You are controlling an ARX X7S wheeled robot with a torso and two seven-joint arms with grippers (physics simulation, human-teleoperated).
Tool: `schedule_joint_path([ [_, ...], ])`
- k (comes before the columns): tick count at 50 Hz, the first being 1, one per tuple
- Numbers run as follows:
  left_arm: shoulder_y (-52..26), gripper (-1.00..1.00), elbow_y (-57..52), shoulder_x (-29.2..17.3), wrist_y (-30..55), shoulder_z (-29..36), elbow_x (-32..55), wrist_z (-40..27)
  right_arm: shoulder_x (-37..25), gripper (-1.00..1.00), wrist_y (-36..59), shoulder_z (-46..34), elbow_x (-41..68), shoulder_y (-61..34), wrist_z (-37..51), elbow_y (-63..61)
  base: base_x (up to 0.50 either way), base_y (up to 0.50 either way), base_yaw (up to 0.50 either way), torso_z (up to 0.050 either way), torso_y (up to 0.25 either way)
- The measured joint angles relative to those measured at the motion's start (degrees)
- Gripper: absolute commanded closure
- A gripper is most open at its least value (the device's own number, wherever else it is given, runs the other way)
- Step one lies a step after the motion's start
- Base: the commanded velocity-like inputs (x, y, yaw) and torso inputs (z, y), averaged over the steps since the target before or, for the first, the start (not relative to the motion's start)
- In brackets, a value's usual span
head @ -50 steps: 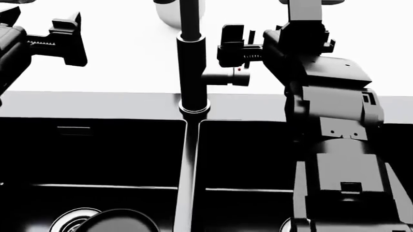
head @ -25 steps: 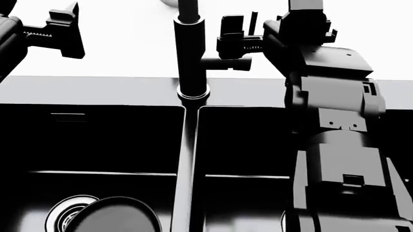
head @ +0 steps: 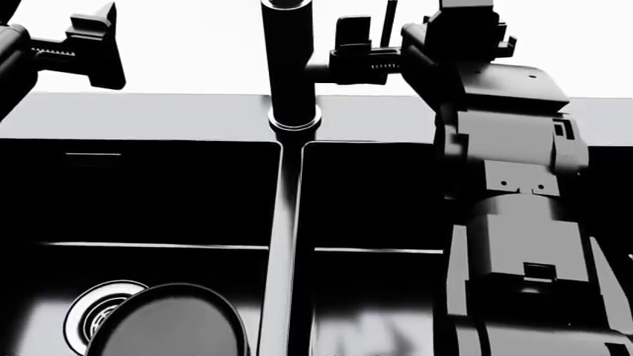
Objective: Pick the pan and sponge and place them into the sink. Then turn on the water.
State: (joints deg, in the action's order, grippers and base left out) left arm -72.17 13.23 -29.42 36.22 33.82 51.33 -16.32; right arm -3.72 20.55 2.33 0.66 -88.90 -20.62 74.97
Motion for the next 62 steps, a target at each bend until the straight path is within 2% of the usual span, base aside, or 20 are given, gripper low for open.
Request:
schedule_joint_path([
  [62,0.0,-1.00,-0.1,-0.4,-0.9,-0.4,-0.4,-0.7,-2.0,-1.00,-1.2,3.8,1.2,0.0,6.0,0.0,0.00,0.00,0.00,0.001,-0.006],
])
